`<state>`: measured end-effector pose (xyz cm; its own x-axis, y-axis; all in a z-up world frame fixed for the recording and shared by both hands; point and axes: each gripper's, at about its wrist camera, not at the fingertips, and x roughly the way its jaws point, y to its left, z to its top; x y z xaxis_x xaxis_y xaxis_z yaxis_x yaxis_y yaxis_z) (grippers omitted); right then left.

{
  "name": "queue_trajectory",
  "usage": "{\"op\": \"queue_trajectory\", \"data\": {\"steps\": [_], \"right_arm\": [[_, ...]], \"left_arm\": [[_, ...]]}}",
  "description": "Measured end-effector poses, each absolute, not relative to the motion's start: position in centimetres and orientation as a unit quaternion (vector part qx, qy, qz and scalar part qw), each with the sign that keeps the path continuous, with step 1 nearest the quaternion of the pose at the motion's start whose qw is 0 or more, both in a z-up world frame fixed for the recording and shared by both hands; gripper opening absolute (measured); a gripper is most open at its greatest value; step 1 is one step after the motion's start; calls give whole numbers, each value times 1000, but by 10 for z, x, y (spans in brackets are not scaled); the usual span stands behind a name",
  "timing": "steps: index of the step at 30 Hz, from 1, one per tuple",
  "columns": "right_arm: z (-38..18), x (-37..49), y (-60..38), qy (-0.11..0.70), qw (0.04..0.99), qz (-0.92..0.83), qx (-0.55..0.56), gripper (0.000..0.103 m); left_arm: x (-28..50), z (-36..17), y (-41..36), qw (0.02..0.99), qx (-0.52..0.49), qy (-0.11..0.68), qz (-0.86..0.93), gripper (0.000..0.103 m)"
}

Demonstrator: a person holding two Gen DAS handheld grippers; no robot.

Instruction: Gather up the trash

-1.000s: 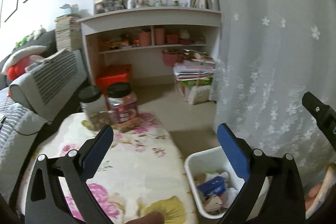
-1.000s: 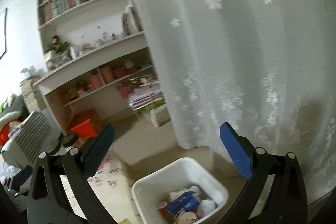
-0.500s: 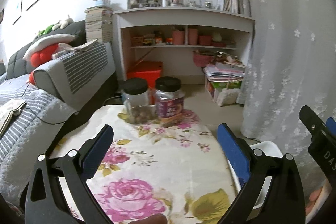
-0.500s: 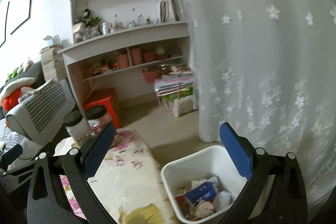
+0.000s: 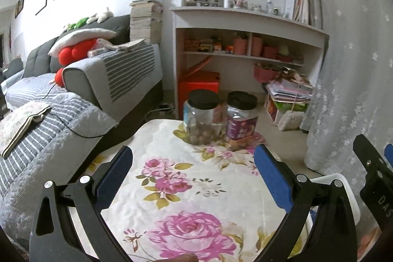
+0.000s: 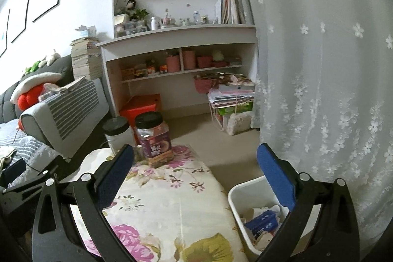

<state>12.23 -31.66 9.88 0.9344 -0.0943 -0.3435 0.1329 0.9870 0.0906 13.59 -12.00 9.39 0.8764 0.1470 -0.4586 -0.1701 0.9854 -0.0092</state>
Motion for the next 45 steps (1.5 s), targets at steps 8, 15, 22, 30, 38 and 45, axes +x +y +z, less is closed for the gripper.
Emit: {"op": "queue_trajectory", "data": {"steps": [8,15,22,30,38,45], "right_arm": [[97,131,-291,180,982,-41,45,96],[94,133,-283,183,982,-38,39,96],[94,135,-283,186,981,-39,38,96],[86,141,-290,203,977,-42,46,96],[86,141,-291,203,977,-42,45,96],[86,141,-291,203,977,-42,44,96]], "left_arm": [[138,90,-98,964,-34,245,96,96],[138,90,-91,963,-39,247,103,96],[139,90,-90,963,-41,248,101,96],[138,88,-91,964,-39,245,98,96],[138,86,-90,965,-32,244,87,95],[138,85,-92,966,-29,243,82,94]]}}
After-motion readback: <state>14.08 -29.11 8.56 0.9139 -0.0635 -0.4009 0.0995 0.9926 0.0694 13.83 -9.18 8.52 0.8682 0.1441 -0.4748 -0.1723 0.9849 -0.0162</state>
